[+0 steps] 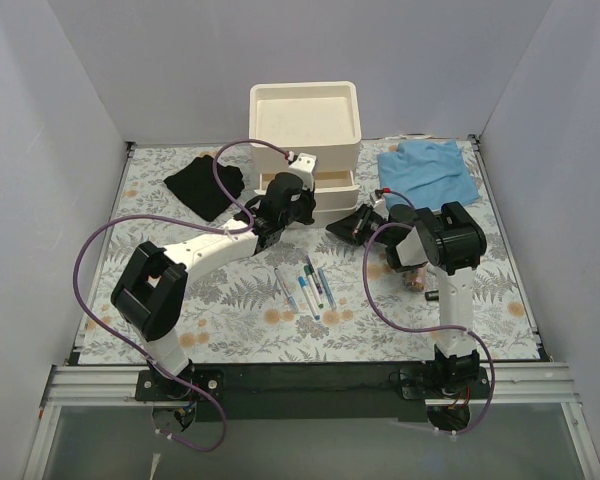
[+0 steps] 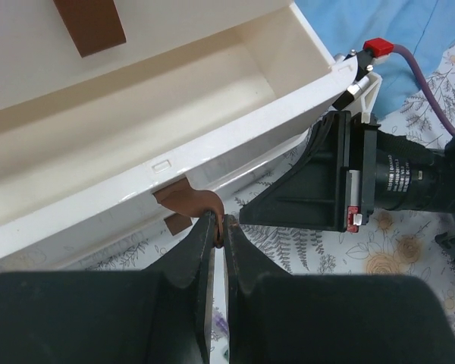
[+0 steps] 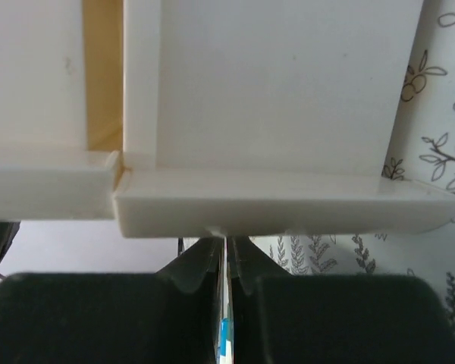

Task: Sort the stationery into containers
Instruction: Close the drawer in the storage box.

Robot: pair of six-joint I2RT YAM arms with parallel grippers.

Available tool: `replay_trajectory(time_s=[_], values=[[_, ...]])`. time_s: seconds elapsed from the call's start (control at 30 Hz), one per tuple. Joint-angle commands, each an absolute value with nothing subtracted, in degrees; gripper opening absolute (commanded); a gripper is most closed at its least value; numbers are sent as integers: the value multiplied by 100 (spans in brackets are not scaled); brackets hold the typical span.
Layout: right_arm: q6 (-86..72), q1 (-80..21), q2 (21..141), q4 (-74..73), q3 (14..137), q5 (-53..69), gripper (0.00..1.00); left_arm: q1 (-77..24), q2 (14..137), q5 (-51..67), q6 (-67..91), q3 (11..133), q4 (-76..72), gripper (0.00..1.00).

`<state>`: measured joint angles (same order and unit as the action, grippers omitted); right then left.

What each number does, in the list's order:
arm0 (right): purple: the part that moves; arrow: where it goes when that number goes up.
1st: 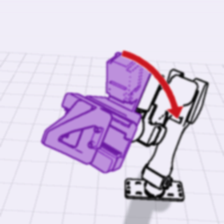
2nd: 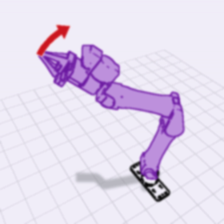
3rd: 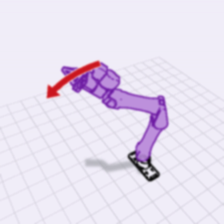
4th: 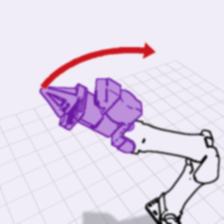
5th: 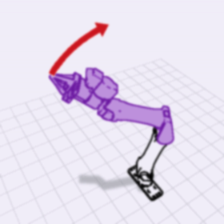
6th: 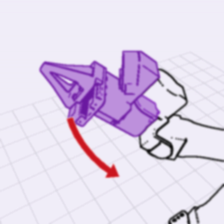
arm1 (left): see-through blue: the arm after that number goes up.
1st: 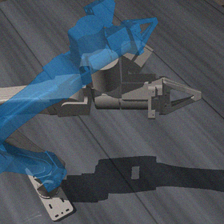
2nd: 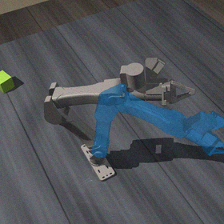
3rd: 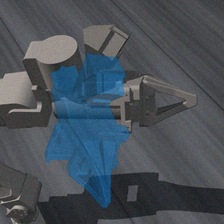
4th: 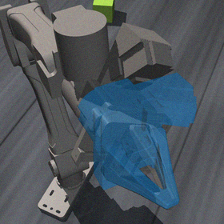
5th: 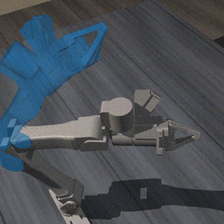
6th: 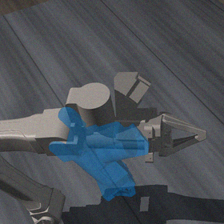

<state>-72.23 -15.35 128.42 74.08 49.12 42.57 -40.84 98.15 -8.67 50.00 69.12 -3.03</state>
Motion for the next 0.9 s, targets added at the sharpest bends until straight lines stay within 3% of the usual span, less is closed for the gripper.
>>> replay_trajectory(time_s=[0.0,0.3,0.63,0.8,0.87], values=[[-7268,-1600,13034,8930,5272,3982,12,-4148,9624,-738,4905,7295,-360,0],[-7357,-1758,13175,8921,5590,3814,13,-4149,9650,-747,4799,7523,-352,0],[-6900,-1617,12297,9035,4581,4508,15,-4140,9642,-826,4720,7550,-404,0],[-5172,-1626,11155,8431,3860,5595,12,-4078,9615,-826,4676,7409,-632,0],[-3961,-1652,10610,7221,3823,5852,11,-4026,9633,-817,4667,7383,-729,0]])
